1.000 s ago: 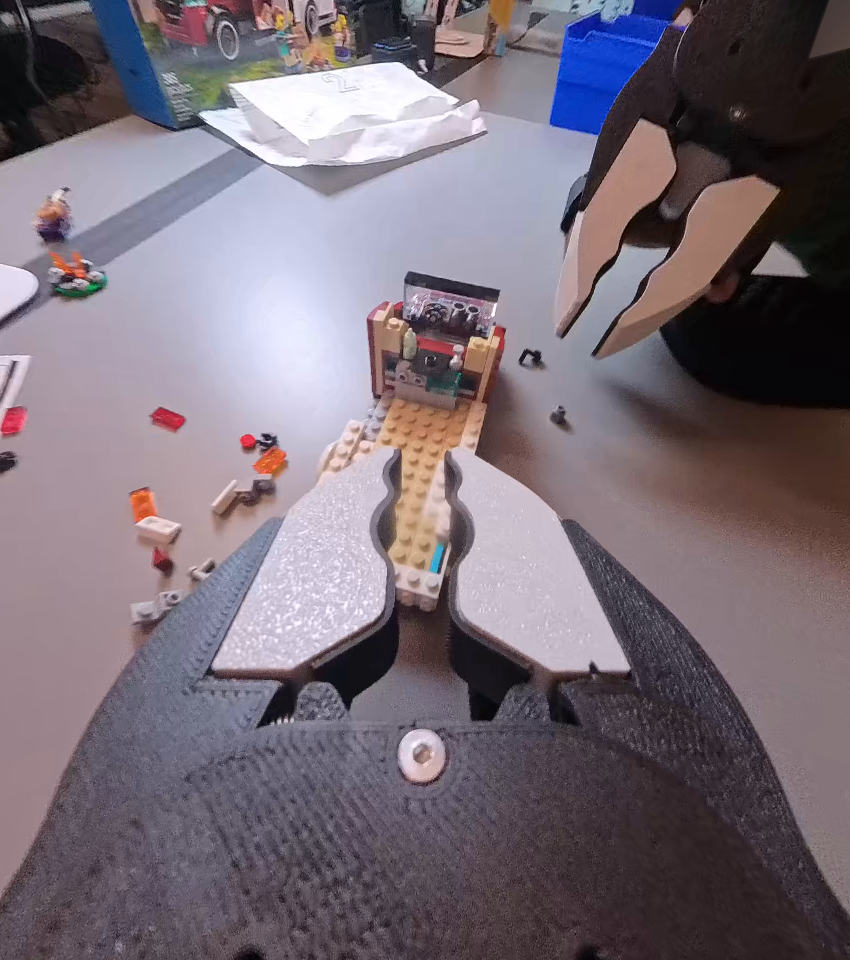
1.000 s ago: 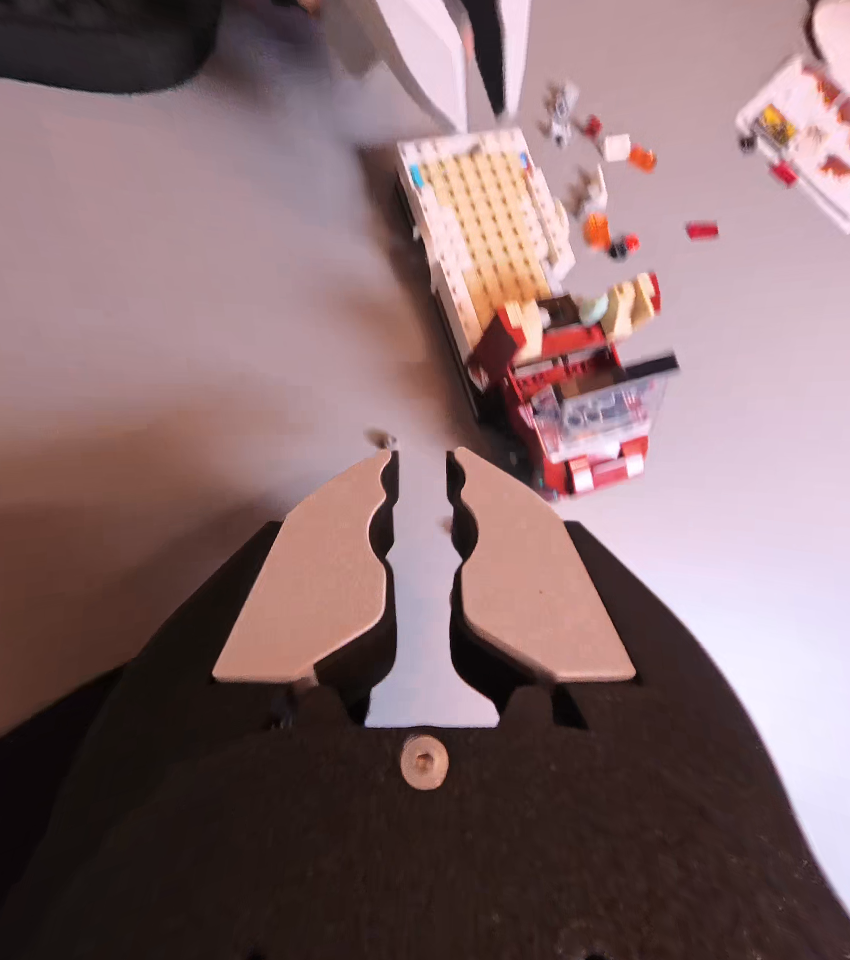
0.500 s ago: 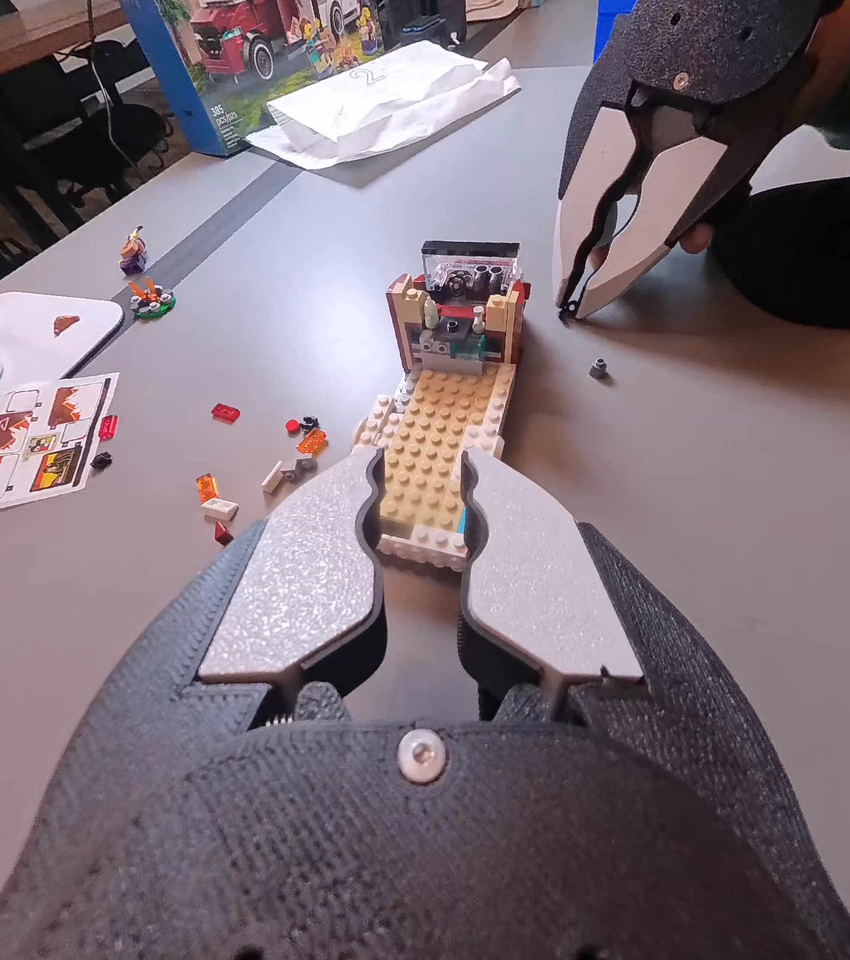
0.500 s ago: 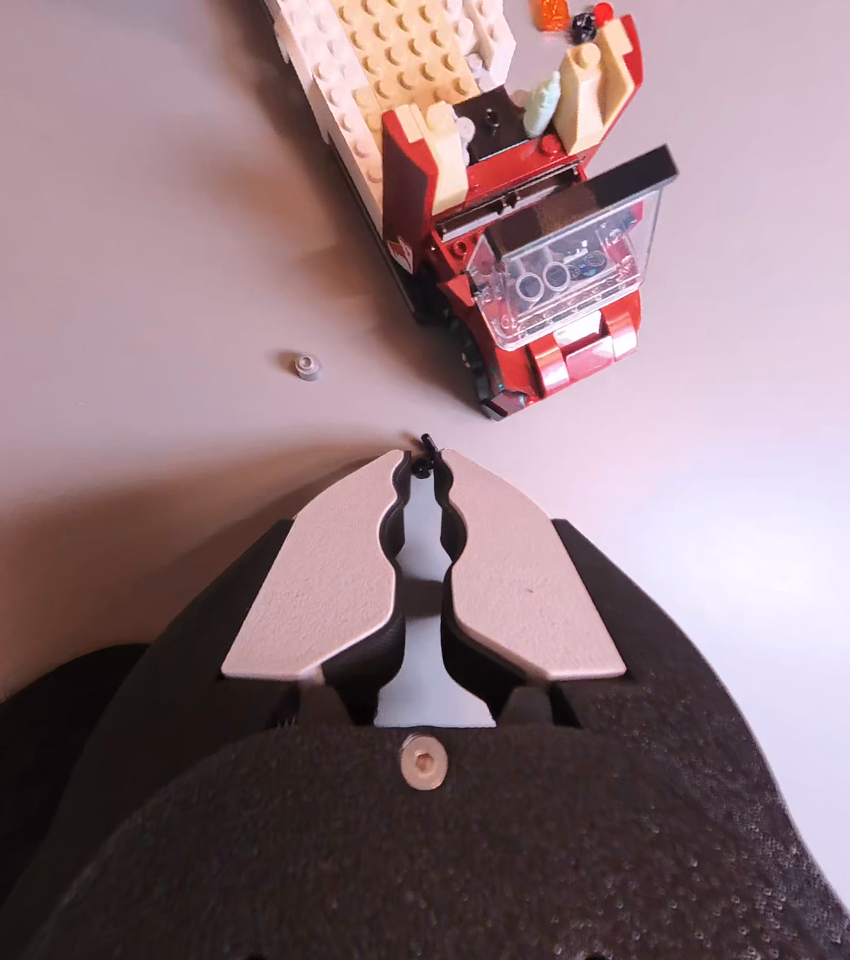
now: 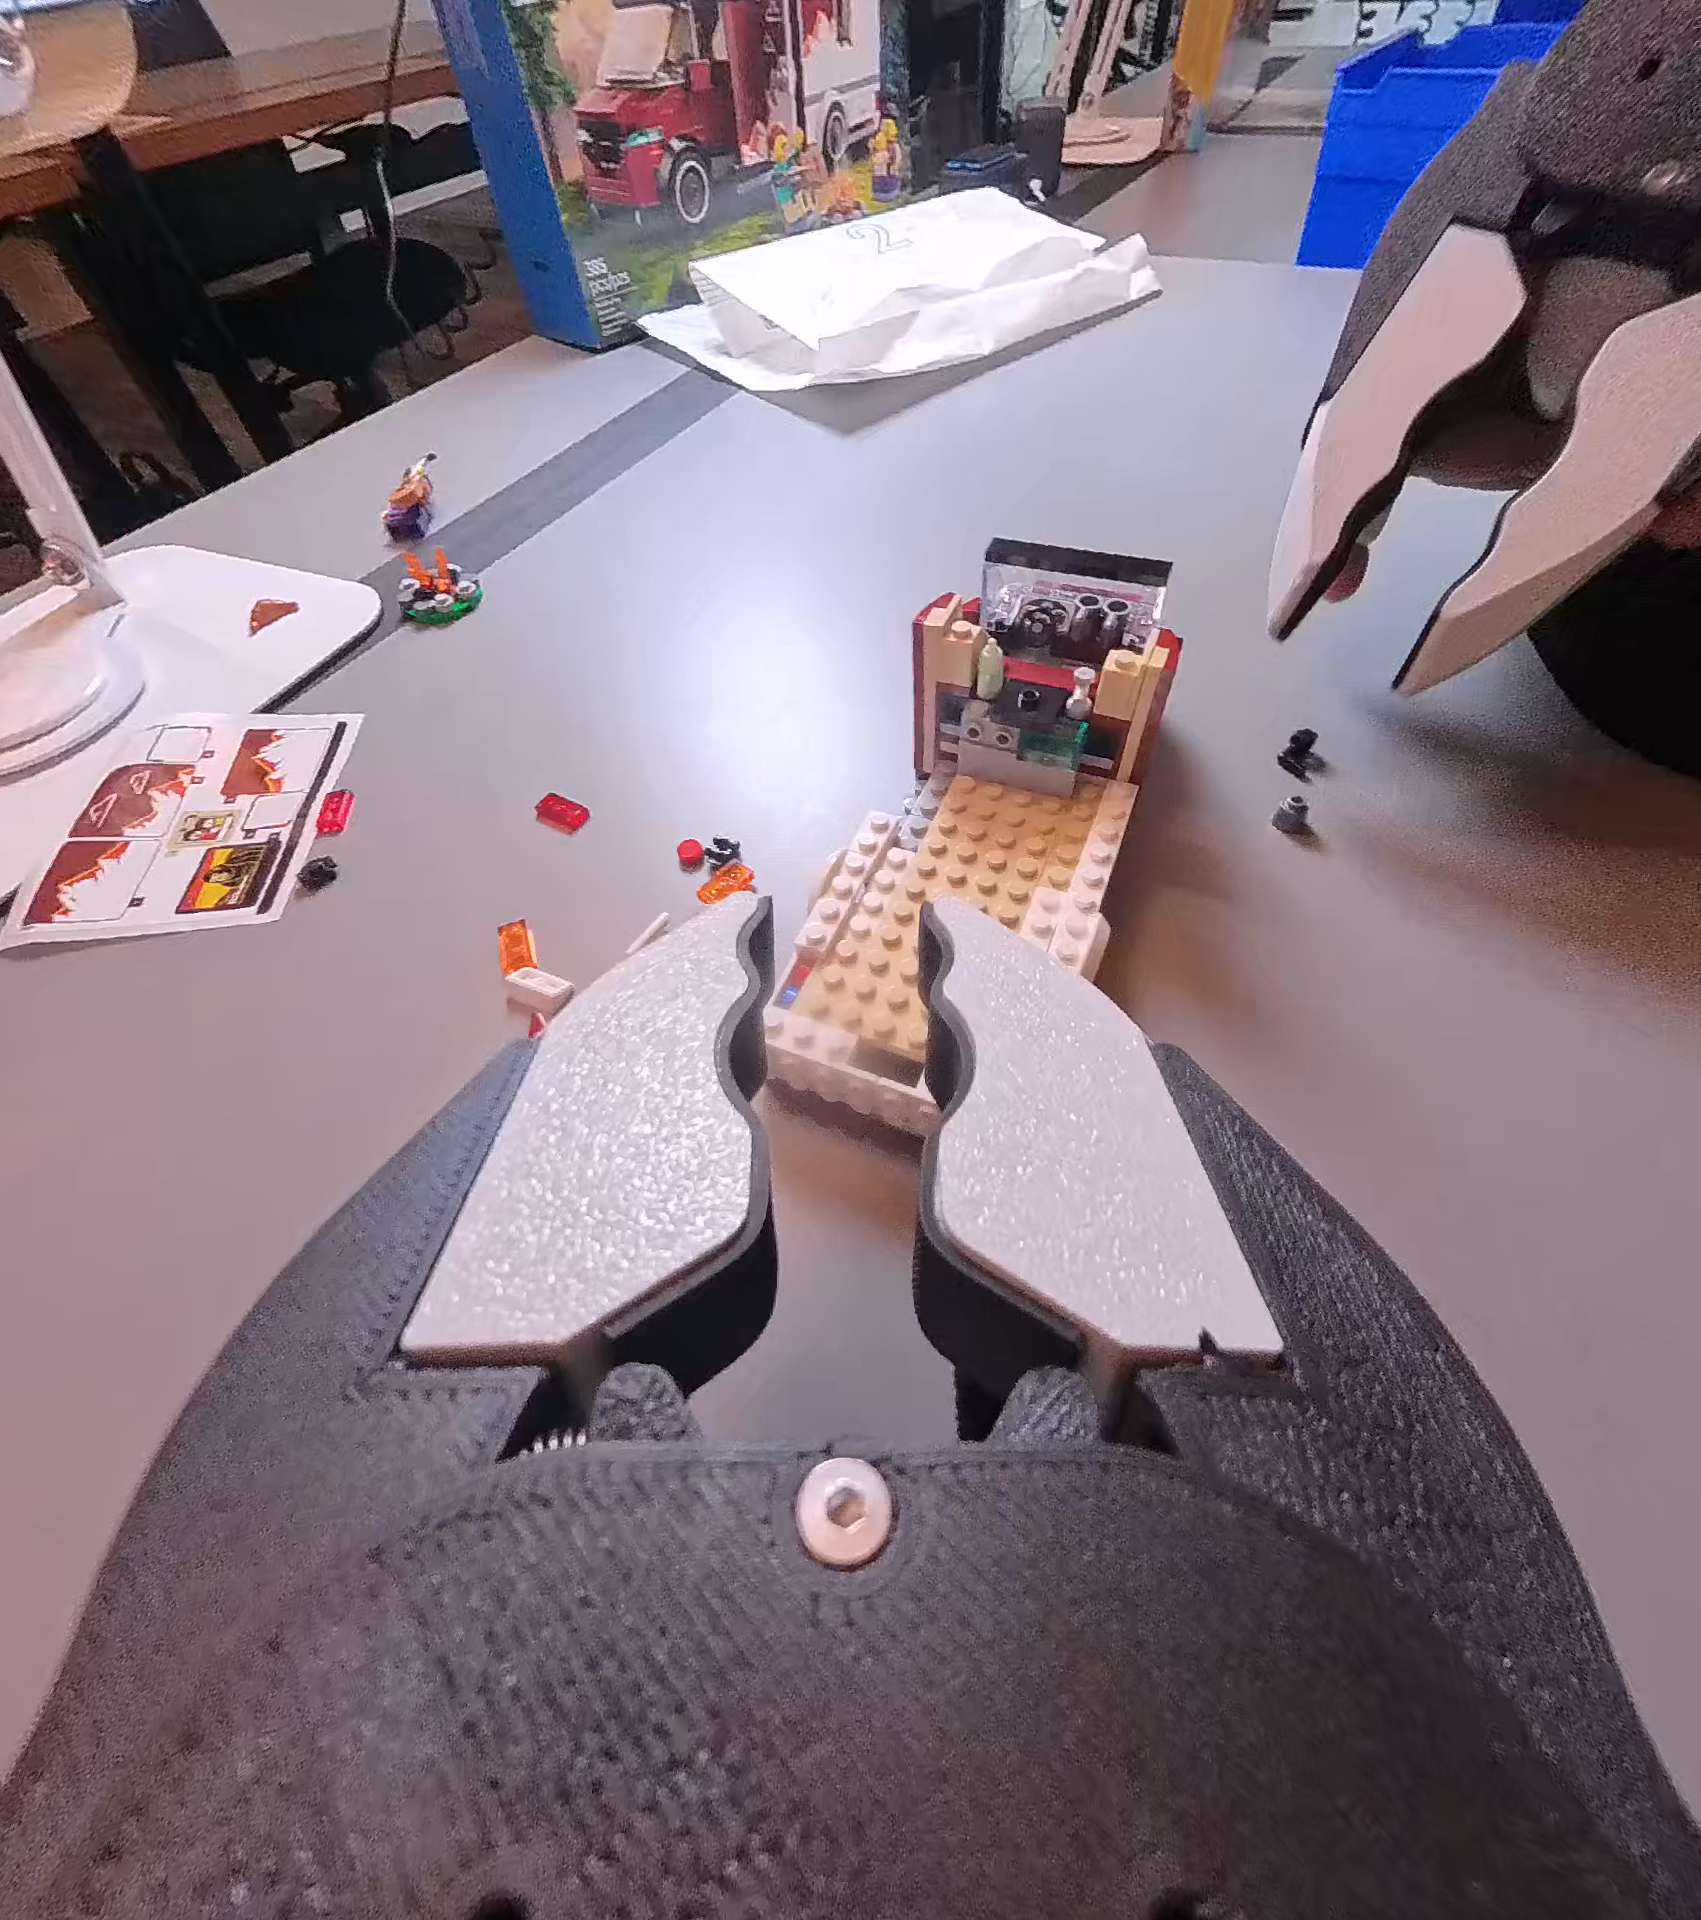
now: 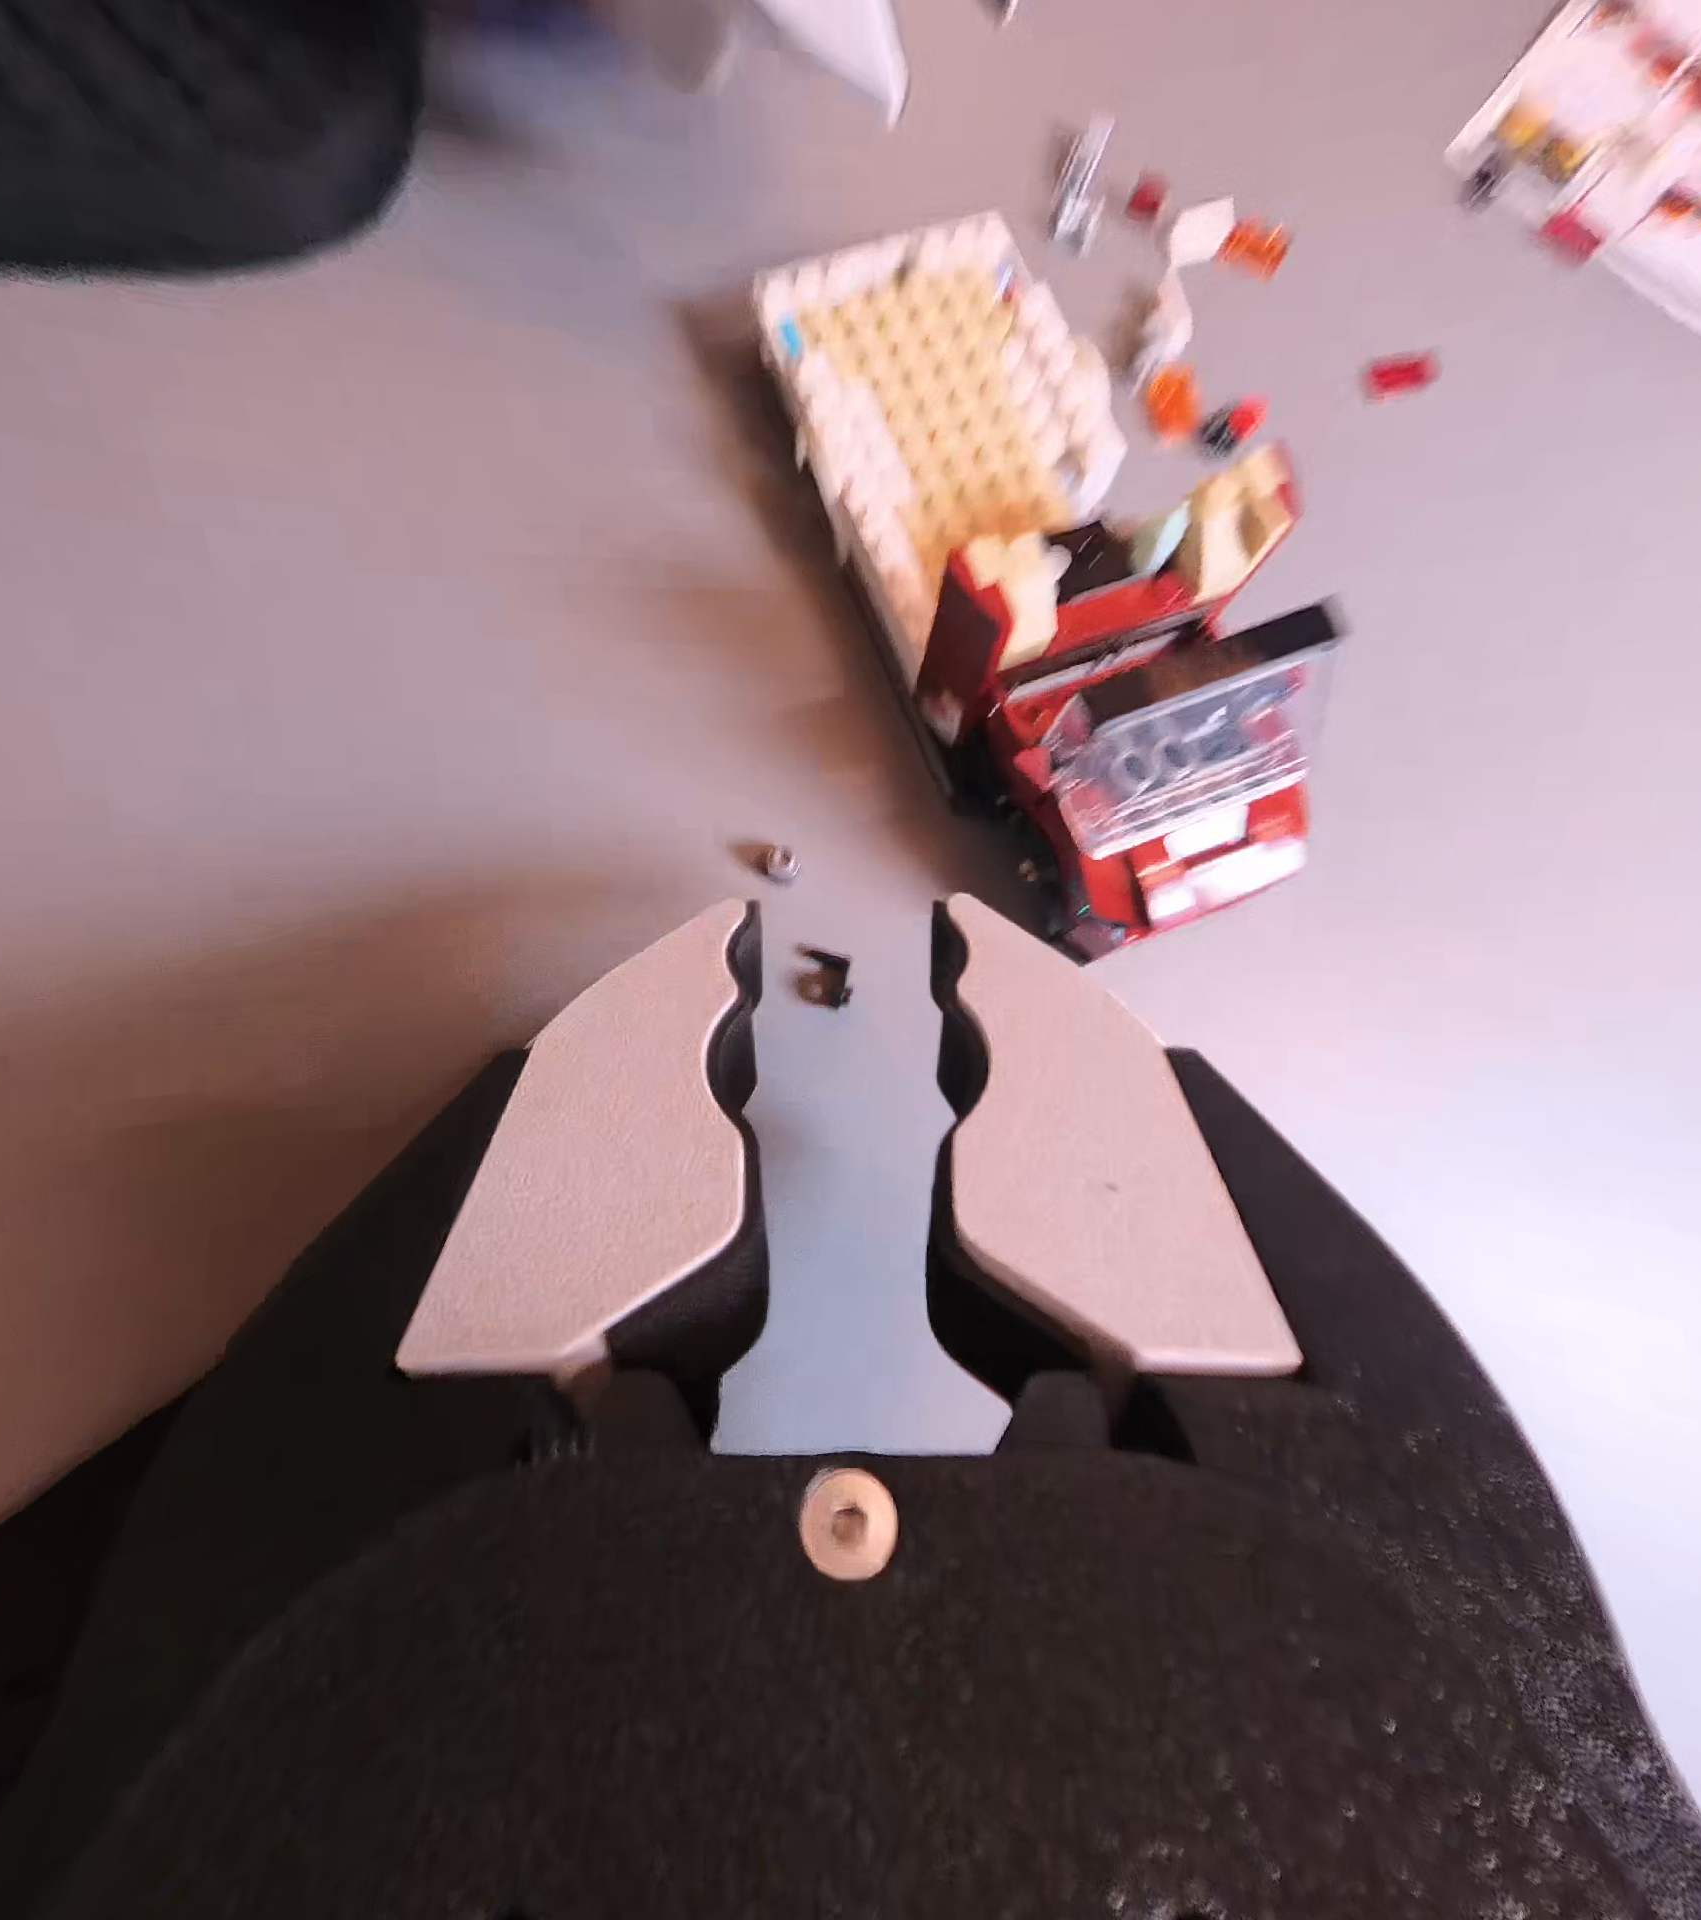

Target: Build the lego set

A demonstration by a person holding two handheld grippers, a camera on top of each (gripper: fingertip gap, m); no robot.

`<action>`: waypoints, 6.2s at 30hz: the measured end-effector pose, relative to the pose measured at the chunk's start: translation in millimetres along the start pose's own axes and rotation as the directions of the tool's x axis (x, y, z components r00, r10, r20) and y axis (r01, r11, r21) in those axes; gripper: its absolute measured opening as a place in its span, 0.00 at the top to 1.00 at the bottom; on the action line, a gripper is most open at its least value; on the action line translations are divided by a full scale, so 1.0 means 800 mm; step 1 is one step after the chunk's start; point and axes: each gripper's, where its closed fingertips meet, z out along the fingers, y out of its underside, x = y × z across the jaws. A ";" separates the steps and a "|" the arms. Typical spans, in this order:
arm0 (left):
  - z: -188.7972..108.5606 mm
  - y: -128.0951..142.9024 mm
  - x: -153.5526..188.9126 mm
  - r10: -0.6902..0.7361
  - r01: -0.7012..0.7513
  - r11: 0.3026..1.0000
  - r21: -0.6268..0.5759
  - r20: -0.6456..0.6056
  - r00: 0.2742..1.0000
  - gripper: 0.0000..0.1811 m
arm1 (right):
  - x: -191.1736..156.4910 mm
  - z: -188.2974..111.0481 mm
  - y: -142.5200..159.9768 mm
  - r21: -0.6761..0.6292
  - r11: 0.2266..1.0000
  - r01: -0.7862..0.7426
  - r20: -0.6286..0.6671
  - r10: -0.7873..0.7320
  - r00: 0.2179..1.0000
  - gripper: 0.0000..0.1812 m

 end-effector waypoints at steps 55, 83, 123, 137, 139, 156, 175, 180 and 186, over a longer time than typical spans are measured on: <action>0.015 -0.011 0.056 0.042 -0.089 0.978 -0.187 -0.237 0.971 0.96 | 0.066 -0.069 -0.081 0.627 0.779 -0.030 -0.228 0.220 0.948 0.86; 0.000 0.018 0.017 -0.011 -0.002 0.988 -0.153 -0.082 0.997 0.70 | 0.067 -0.019 -0.028 0.335 0.941 -0.042 -0.238 0.128 0.963 0.86; 0.004 0.001 0.135 -0.226 0.172 0.973 -0.157 -0.457 0.860 0.89 | -0.056 0.048 -0.080 0.193 0.928 0.317 -0.126 -0.297 0.946 0.97; 0.002 -0.001 0.139 -0.246 0.190 0.968 -0.162 -0.489 0.837 0.98 | -0.055 0.045 -0.095 0.253 0.914 0.317 -0.172 -0.280 0.945 0.97; 0.001 -0.001 0.140 -0.250 0.194 0.968 -0.162 -0.496 0.832 1.00 | -0.055 0.042 -0.097 0.275 0.914 0.299 -0.165 -0.261 0.951 0.97; 0.002 -0.008 0.129 -0.193 0.174 0.981 -0.085 -0.467 0.863 0.99 | -0.047 0.032 -0.102 0.376 0.926 0.048 -0.017 -0.045 0.999 0.97; 0.000 -0.020 0.137 0.332 -0.307 0.943 0.131 -0.286 0.899 0.94 | -0.064 0.027 -0.101 0.167 0.747 -0.643 0.580 0.452 0.677 0.97; -0.004 -0.021 0.149 0.421 -0.388 0.907 0.165 -0.283 0.862 0.98 | -0.077 0.030 -0.098 0.104 0.754 -0.648 0.619 0.461 0.635 0.97; -0.001 -0.015 0.147 0.368 -0.350 0.930 0.114 -0.307 0.877 0.98 | -0.064 0.027 -0.096 0.146 0.763 -0.630 0.574 0.453 0.682 0.92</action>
